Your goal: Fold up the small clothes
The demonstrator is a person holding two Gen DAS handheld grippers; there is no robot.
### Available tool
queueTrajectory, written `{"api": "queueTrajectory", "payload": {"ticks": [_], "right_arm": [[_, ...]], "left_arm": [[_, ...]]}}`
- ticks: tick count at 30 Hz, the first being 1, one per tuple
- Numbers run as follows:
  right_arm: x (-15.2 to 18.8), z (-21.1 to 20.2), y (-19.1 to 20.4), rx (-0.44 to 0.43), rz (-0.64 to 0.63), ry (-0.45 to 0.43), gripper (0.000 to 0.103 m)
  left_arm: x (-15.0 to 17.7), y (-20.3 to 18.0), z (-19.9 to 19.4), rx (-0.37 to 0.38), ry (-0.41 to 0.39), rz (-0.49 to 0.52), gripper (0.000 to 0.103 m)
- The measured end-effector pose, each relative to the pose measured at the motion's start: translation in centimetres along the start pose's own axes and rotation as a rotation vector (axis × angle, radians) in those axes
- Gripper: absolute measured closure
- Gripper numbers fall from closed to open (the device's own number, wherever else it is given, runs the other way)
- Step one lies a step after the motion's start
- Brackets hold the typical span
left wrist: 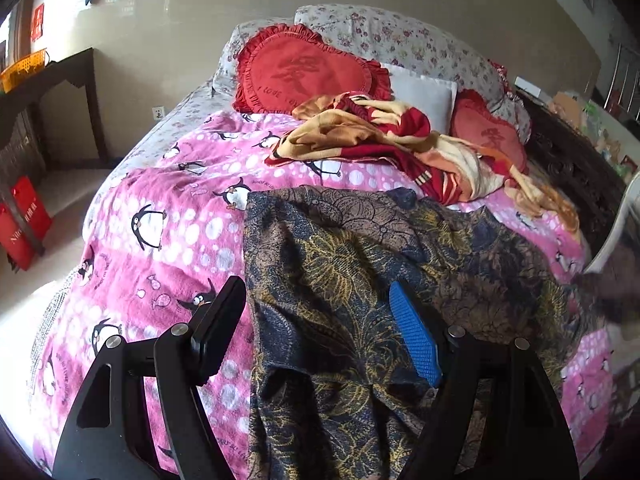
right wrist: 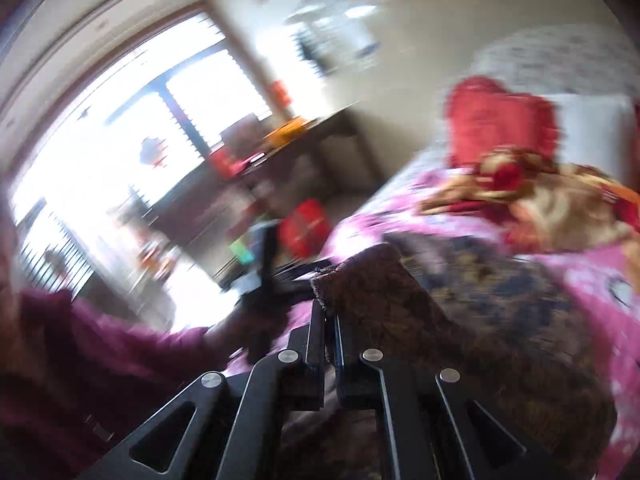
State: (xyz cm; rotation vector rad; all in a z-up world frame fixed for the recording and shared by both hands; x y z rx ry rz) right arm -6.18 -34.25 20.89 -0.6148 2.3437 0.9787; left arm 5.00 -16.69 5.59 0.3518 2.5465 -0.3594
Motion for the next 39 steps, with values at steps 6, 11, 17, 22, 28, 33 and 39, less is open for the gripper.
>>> {"api": "queueTrajectory", "payload": {"ticks": [6,11,17,22,28,33,39], "right_arm": [[0.4,11.2,-4.9,-0.01,0.052,0.315,0.1],[2.1,19.5,-18.8,0.297,0.312,0.469,0.1],[1.8,18.3,-21.1,0.29,0.374,0.32,0.1],[1.2,15.8,-18.3,0.176,0.37,0.181,0.1],[0.3,13.5,-13.2,0.075,0.252,0.14,0.1],[0.7,14.2,-11.3,0.022,0.214,0.176,0.1],[1.6,13.2,-6.8,-0.098,0.164,0.182,0.1]], "left_arm": [[0.8,0.5,-0.1,0.011,0.01,0.027,0.028],[1.4,-0.1,0.7,0.012,0.033,0.091,0.028],[1.2,-2.6,2.6,0.079,0.036,0.212,0.028],[1.7,-7.0,5.6,0.21,0.101,0.297,0.028],[2.2,-11.9,5.8,0.403,0.134,0.462,0.028],[2.1,-13.7,4.5,0.466,0.137,0.593,0.028],[2.6,-14.1,1.6,0.56,0.143,0.774,0.026]]}}
Point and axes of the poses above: each gripper's, at about its wrist camera, not at the fingertips, and z roughly the way its jaws point, y to its left, x to its underside, the point moved 9 cm from there along z, roughly the way its jaws point, and after that the axes turned 12 degrees about y, right-handed, at the moved point
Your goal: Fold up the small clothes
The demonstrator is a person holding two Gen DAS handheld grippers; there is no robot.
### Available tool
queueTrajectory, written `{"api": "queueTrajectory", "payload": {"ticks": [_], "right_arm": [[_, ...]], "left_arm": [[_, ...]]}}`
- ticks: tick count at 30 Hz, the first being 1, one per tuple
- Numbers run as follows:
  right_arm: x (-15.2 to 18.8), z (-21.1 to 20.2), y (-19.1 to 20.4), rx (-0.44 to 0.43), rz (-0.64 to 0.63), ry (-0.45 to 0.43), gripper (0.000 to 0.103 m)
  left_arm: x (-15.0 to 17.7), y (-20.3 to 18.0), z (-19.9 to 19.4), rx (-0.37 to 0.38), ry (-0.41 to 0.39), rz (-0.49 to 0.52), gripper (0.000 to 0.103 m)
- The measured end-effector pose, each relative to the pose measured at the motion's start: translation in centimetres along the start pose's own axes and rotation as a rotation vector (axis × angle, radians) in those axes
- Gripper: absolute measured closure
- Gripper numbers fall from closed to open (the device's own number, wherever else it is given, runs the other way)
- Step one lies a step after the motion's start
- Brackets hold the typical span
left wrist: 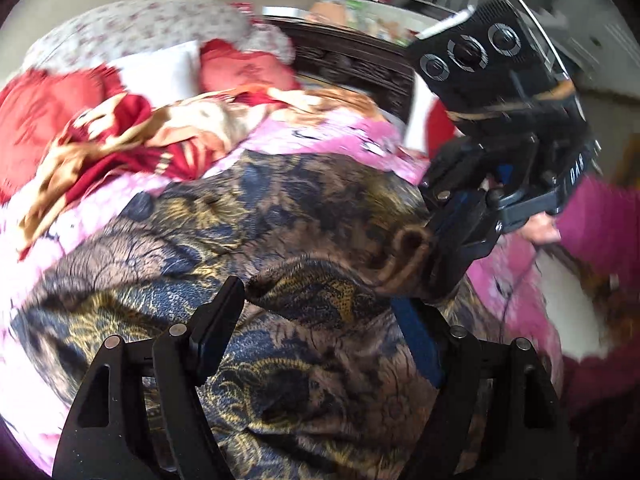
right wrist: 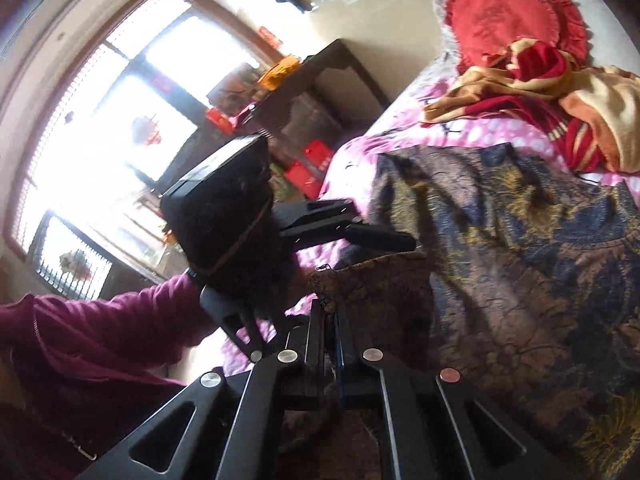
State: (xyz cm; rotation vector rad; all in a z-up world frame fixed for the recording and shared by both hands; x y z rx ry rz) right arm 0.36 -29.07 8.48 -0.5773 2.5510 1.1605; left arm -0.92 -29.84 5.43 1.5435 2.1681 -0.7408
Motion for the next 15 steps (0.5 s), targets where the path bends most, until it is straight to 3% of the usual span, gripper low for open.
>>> {"api": "queueTrajectory", "payload": {"ticks": [6,9,15], "right_arm": [[1.1,2.4,3.2,-0.031,-0.115,0.118,0.1],[1.5,3.3,4.5,-0.036,-0.171,0.158,0.1],[1.0,3.4,4.8,-0.046,-0.164,0.138,0.1]], "left_arm": [[1.6,-2.9,-1.3,0.069,0.074,0.161,0.026],[2.2,-4.0,-1.9,0.063,0.091,0.213,0.026],[2.5,-5.7,-1.7,0.092,0.08,0.235,0.026]]}}
Point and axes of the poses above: each gripper's, at about its wrist camera, not at the fingertips, and z roughly the way its jaws point, y to its left, x to its underside, the point moved 9 cm from there along z, roughly the way its jaws point, and after that the axes turned 12 degrees about y, right-handed, at the moved point
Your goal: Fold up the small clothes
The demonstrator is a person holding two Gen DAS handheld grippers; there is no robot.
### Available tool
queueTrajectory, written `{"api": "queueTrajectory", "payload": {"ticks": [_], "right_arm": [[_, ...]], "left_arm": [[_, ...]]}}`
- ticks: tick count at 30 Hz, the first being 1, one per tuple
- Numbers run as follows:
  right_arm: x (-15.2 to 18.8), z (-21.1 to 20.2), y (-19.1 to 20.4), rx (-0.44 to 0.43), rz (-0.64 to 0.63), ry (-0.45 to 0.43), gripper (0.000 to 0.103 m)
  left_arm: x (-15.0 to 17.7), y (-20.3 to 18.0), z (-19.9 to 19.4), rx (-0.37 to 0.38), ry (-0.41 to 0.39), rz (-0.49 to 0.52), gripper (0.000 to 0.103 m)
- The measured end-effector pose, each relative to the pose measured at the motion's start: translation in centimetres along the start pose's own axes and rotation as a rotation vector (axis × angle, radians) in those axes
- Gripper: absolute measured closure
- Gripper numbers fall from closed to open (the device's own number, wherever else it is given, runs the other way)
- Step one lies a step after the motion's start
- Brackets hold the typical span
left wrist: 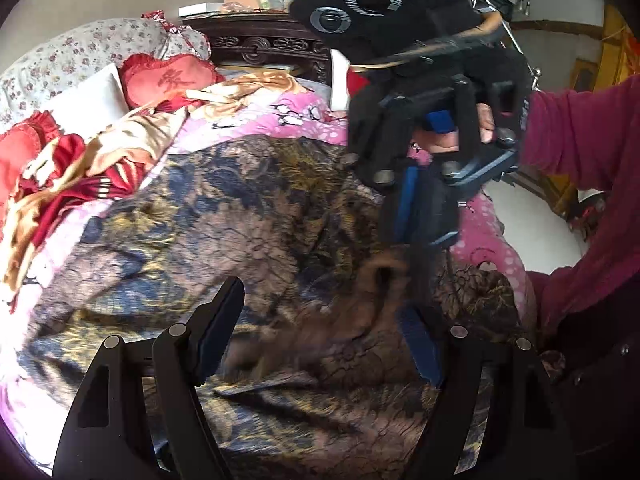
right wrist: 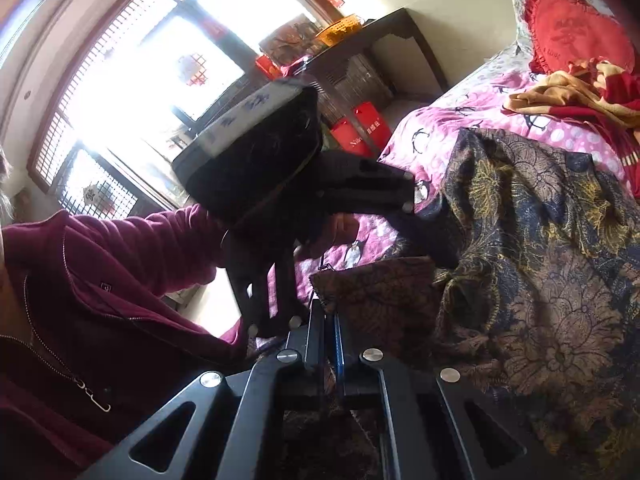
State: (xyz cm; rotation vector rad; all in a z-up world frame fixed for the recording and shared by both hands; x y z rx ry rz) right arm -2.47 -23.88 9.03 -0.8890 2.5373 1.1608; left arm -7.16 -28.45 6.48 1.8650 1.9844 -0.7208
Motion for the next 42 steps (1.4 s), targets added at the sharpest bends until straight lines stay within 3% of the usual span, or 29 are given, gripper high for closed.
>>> {"api": "queueTrajectory", "payload": {"ticks": [2,4,5,7,11,16,17,18,20,24,28,32,34,38,39,41,42], "right_arm": [[-0.2,0.1,-1.0,0.002,0.028,-0.015,0.1],[0.2,-0.8,-2.2,0.027,0.082,-0.044,0.1],[0.3,-1.2,-2.7,0.033,0.108,-0.063,0.1],[0.7,-3.0,-3.7,0.06,0.168,-0.141,0.1],[2.6,-7.4,-3.9,0.078,0.237,-0.313,0.098],[8.3,-11.5,-3.5,0.207,0.327,-0.417,0.096],[9.4,-12.1,-3.5,0.24,0.353,-0.432,0.086],[11.2,-13.1,-3.8,0.299,0.396,-0.463,0.065],[13.9,-14.6,-4.1,0.362,0.461,-0.526,0.04],[19.0,-15.4,-5.4,0.468,0.58,-0.565,0.04],[20.3,-13.6,-6.5,0.565,0.612,-0.531,0.04],[19.5,-13.0,-9.2,0.669,0.683,-0.52,0.04],[19.9,-13.0,-11.7,0.758,0.765,-0.461,0.042],[20.3,-13.0,-12.5,0.693,0.788,-0.499,0.044],[20.3,-13.0,-12.2,0.688,0.782,-0.502,0.044],[20.5,-12.8,-11.6,0.68,0.775,-0.495,0.044],[20.7,-12.7,-11.3,0.673,0.775,-0.491,0.044]], "left_arm": [[-0.4,0.0,0.5,0.016,-0.022,-0.041,0.028],[-0.6,1.3,1.3,-0.005,-0.016,-0.132,0.055],[-0.5,1.9,1.5,-0.017,-0.008,-0.175,0.061],[-0.2,3.3,1.7,-0.069,0.002,-0.244,0.085],[0.1,4.7,1.1,-0.152,0.003,-0.329,0.097],[-0.4,6.2,-0.4,-0.214,-0.004,-0.451,0.097],[-1.0,6.3,-1.7,-0.217,-0.035,-0.475,0.097],[-1.9,6.4,-3.3,-0.214,-0.079,-0.498,0.097],[-3.8,6.2,-6.7,-0.225,-0.154,-0.522,0.097],[-8.7,3.8,-13.9,-0.263,-0.307,-0.479,0.097],[-11.8,2.8,-18.8,-0.3,-0.38,-0.506,0.097],[-12.1,3.5,-20.3,-0.355,-0.375,-0.545,0.098],[-11.3,4.2,-19.2,-0.363,-0.331,-0.566,0.098],[-7.4,5.1,-15.1,-0.406,-0.21,-0.587,0.097],[-6.3,5.2,-14.1,-0.402,-0.185,-0.591,0.094],[-3.6,5.9,-11.1,-0.376,-0.128,-0.614,0.067],[-2.4,6.2,-9.9,-0.382,-0.108,-0.628,0.039]]}}
Point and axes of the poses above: each gripper's, at about its wrist camera, not at the fingertips, and z roughly the way its jaws point, y to its left, x to its underside, the point moved 9 cm from there along z, roughly the way its jaws point, and after that the axes turned 12 degrees about y, right-handed, at the moved point
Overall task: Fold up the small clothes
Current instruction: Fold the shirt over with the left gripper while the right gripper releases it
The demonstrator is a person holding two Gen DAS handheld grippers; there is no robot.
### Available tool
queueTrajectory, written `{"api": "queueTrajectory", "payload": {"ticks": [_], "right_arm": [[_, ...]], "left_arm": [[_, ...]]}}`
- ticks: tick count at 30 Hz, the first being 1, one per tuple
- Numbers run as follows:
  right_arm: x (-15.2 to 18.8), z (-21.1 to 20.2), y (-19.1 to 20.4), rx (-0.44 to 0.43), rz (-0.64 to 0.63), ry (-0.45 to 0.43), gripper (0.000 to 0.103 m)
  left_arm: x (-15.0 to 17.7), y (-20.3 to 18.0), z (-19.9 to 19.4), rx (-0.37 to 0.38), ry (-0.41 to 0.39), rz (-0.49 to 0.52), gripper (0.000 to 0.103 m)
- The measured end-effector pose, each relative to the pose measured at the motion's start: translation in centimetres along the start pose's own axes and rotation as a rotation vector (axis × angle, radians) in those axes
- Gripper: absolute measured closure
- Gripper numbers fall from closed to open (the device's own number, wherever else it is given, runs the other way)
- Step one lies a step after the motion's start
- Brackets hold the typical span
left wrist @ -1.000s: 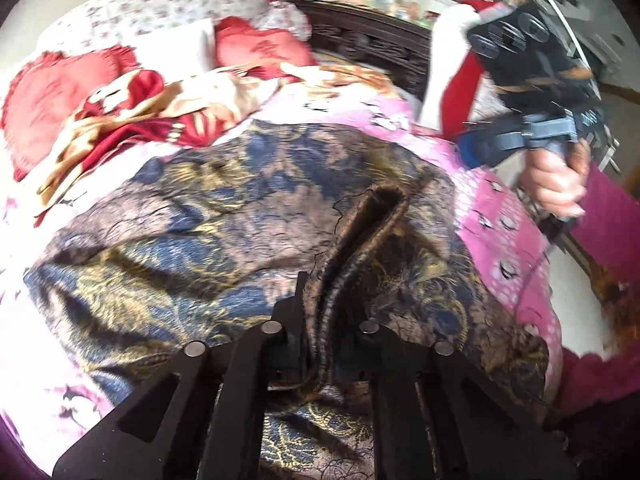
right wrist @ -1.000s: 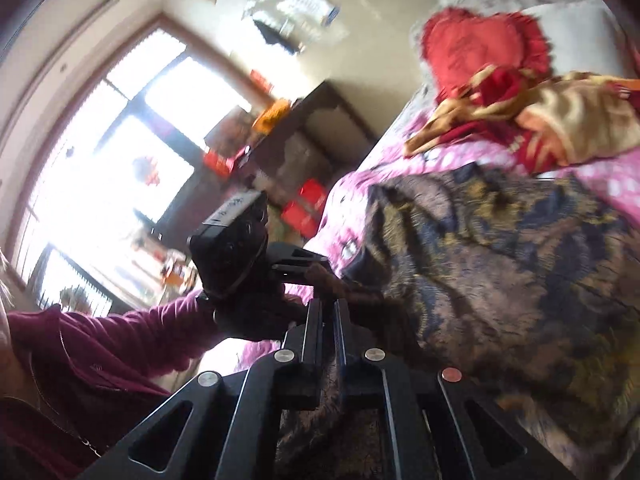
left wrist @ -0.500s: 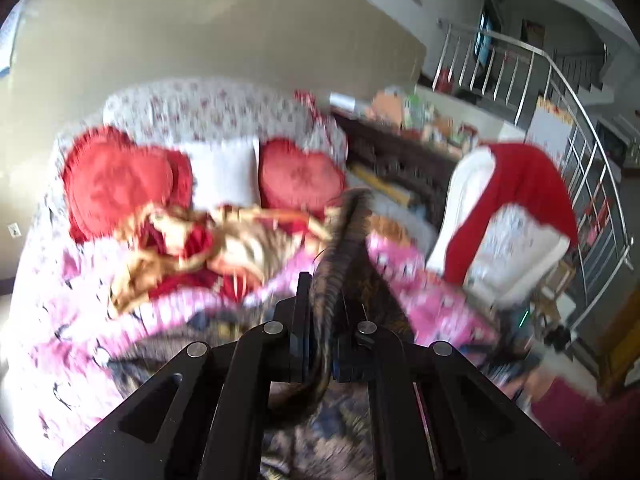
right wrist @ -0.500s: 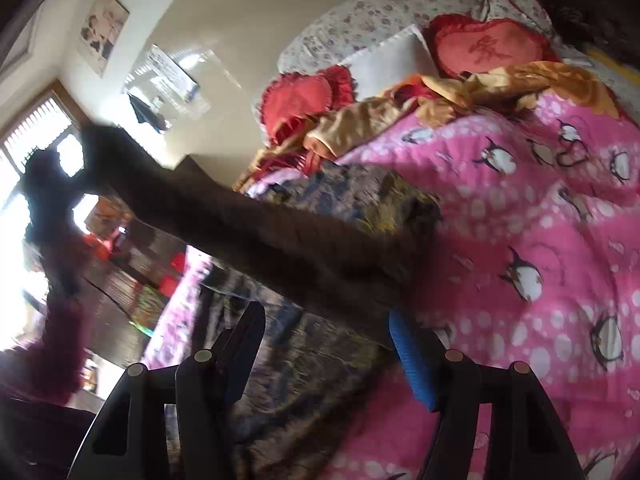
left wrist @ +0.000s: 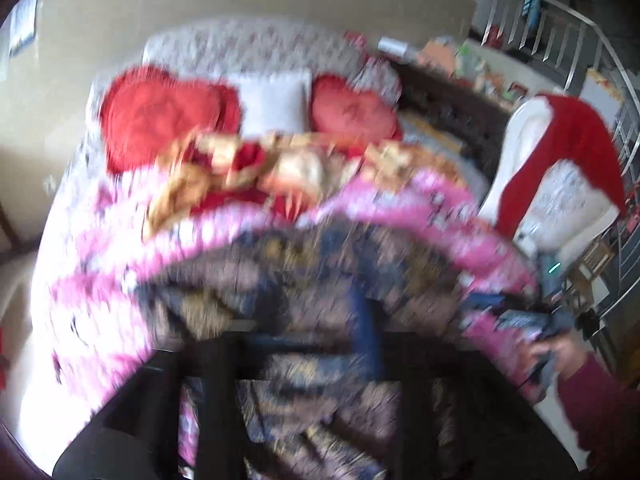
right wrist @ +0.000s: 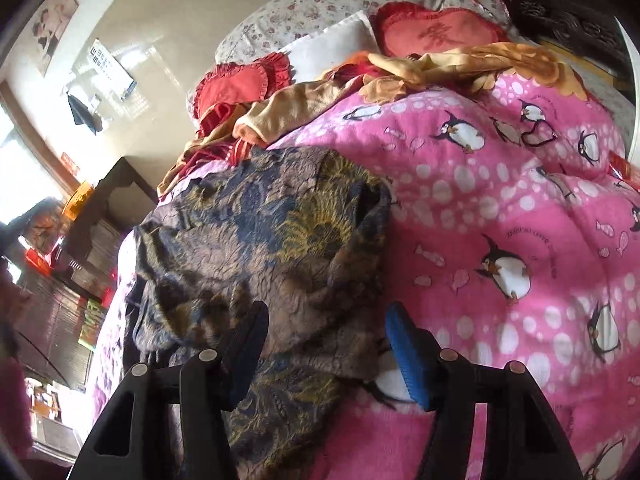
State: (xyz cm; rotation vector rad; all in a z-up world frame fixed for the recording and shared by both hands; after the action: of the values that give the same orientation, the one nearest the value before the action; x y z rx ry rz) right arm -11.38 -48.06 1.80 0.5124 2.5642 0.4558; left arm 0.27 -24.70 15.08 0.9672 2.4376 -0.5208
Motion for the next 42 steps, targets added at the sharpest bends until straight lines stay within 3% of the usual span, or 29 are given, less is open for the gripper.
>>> {"api": "queueTrajectory", "payload": {"ticks": [1,8,15,17,18,19,20,23,31,36,42], "right_arm": [[0.4,-0.1,0.1,-0.006,0.0,0.01,0.044],[1.9,0.7,0.9,-0.069,0.039,0.05,0.044],[2.5,1.6,0.9,-0.127,0.098,0.07,0.044],[2.5,1.5,0.8,-0.13,0.108,0.068,0.044],[2.6,1.4,0.7,-0.126,0.11,0.066,0.044],[2.6,1.3,0.6,-0.125,0.111,0.064,0.044],[2.6,1.3,0.6,-0.124,0.11,0.063,0.044],[2.5,1.0,0.4,-0.119,0.109,0.056,0.044],[-0.3,-0.1,-0.8,-0.098,0.158,-0.023,0.043],[-3.0,-0.6,-0.8,-0.11,0.199,-0.079,0.042],[-4.9,0.0,0.6,0.11,0.041,-0.068,0.042]], "left_arm": [[1.2,0.7,1.3,-0.016,0.008,-0.005,0.031],[8.9,4.9,10.0,-0.075,0.193,-0.053,0.031],[8.8,6.2,13.0,-0.004,0.186,-0.101,0.034],[8.9,6.1,14.2,0.014,0.22,-0.1,0.049],[8.9,6.1,14.7,0.013,0.237,-0.094,0.064],[9.1,5.9,15.1,0.007,0.248,-0.081,0.086],[9.2,5.6,15.2,0.01,0.254,-0.074,0.091],[8.3,5.0,13.2,-0.007,0.207,-0.054,0.096],[0.5,6.6,0.3,-0.011,-0.065,-0.141,0.097],[-0.5,8.1,-2.4,-0.029,-0.073,-0.19,0.097],[0.9,8.5,-1.4,-0.035,-0.008,-0.209,0.097]]}}
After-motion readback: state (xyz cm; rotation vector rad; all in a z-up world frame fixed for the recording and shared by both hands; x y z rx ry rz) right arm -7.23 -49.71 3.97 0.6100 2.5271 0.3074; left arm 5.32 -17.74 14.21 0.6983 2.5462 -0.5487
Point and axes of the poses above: each gripper's, at about its wrist camera, not at the fingertips, and z roughly the way its jaws point, y to its left, x to its underside, the point moved 9 cm from there along z, roughly the way its jaws point, and after that the axes turned 12 degrees about y, right-handed, at the moved point
